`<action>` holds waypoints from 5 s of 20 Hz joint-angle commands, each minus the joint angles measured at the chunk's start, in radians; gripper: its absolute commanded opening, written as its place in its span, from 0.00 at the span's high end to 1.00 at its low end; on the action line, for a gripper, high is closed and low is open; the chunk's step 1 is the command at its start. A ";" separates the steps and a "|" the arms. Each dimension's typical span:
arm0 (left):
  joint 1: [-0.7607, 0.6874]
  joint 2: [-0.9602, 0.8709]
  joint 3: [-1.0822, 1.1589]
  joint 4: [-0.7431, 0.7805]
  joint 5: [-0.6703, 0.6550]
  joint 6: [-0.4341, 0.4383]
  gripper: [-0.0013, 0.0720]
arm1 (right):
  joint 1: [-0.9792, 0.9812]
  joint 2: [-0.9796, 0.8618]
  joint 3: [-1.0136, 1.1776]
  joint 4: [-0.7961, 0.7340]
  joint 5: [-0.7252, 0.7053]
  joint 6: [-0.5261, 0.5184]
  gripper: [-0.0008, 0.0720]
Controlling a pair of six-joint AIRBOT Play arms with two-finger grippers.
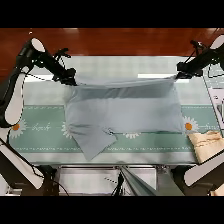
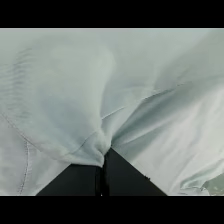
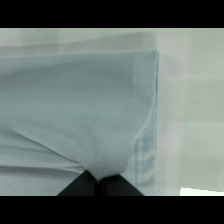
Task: Fold the shirts.
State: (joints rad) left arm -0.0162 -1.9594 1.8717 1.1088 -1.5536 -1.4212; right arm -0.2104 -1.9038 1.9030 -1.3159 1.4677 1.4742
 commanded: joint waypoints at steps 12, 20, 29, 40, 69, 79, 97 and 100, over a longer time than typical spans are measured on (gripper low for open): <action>0.095 0.158 0.001 0.047 -0.249 -0.060 0.18 | -0.118 0.196 -0.009 -0.128 0.351 -0.067 0.70; 0.218 0.614 -0.711 0.042 -0.011 0.002 0.18 | -0.537 0.482 -0.358 0.154 0.220 -0.097 0.32; 0.275 0.867 -1.363 -0.178 0.246 0.129 0.18 | -0.546 0.500 -0.498 0.205 0.031 -0.149 0.45; -0.076 0.642 -1.387 -0.369 0.616 0.082 0.87 | -0.546 0.500 -0.498 0.250 0.020 -0.151 0.45; 0.041 0.682 -1.387 -0.358 0.533 0.180 0.94 | -0.275 0.492 -1.082 0.038 -0.142 -0.114 0.31; 0.042 0.723 -1.072 -0.360 0.432 0.190 0.94 | -0.255 0.597 -0.892 0.277 -0.148 -0.171 0.96; 0.099 0.113 -0.363 -0.483 0.493 0.141 0.94 | -0.066 0.223 -0.615 0.461 -0.832 -0.153 0.96; 0.098 0.026 -0.298 -0.544 0.487 0.141 0.94 | -0.066 0.174 -0.615 0.479 -0.842 -0.152 0.96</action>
State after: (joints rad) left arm 0.0811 -1.8366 1.4975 0.6308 -1.0515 -1.2797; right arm -0.2775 -1.6741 1.2766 -0.8673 0.6563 1.3239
